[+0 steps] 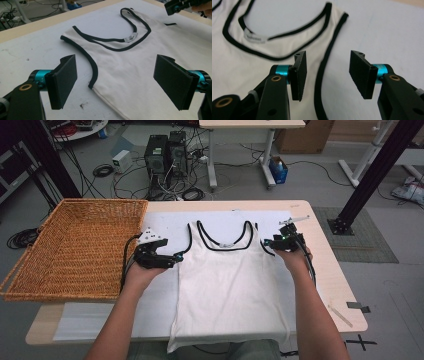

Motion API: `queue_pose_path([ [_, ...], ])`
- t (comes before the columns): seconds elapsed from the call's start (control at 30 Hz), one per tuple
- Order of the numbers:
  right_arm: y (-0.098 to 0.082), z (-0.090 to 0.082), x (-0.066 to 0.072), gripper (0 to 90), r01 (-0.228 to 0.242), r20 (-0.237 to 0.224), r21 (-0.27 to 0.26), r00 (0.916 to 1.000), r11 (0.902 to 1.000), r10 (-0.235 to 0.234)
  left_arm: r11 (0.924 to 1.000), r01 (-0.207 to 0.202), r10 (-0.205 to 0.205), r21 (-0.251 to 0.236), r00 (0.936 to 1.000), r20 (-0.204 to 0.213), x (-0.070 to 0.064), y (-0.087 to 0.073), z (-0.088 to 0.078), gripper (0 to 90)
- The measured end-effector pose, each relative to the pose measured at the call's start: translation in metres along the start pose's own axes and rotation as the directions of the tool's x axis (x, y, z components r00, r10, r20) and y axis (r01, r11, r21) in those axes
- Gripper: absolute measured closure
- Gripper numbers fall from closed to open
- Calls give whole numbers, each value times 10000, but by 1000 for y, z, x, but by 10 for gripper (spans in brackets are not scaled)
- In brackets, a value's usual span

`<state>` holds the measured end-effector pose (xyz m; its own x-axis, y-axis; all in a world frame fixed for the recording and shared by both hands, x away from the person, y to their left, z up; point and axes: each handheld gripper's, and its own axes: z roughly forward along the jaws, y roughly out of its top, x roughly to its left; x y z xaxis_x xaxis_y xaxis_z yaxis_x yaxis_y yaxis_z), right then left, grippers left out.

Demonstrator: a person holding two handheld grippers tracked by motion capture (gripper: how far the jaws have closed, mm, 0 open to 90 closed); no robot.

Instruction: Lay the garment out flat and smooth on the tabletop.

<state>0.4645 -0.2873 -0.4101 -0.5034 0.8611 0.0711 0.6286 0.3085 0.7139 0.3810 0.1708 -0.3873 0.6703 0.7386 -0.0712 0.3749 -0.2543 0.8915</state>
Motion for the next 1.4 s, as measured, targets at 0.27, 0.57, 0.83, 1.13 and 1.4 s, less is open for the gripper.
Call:
queue_pose_path([
  [0.27, -39, 4, 12, 820, 98, -15, 624, 10000, 9980, -97, 9984, -524, 519, 201, 9983, 271, -7, 1, 0, 191],
  [0.57, -42, -4, 0, 749, -633, 435, 661, 9972, 9958, 605, 9977, -644, 638, 201, 9976, 265, -4, -4, -5, 191],
  [0.83, -33, -24, 8, 442, -233, 63, -929, 9997, 9954, 240, 9985, -552, 550, 56, 9979, 343, 2, 1, -5, 180],
  [1.13, -32, -50, 18, 224, -284, -959, -1919, 9953, 9810, 101, 9976, -401, 408, -571, 9991, 107, -3, 18, -23, 152],
  [1.4, -24, -67, 35, 173, 658, -1304, -2072, 9870, 9761, -942, 9947, -146, 163, -1022, 9997, 157, -6, 19, -32, 139],
])
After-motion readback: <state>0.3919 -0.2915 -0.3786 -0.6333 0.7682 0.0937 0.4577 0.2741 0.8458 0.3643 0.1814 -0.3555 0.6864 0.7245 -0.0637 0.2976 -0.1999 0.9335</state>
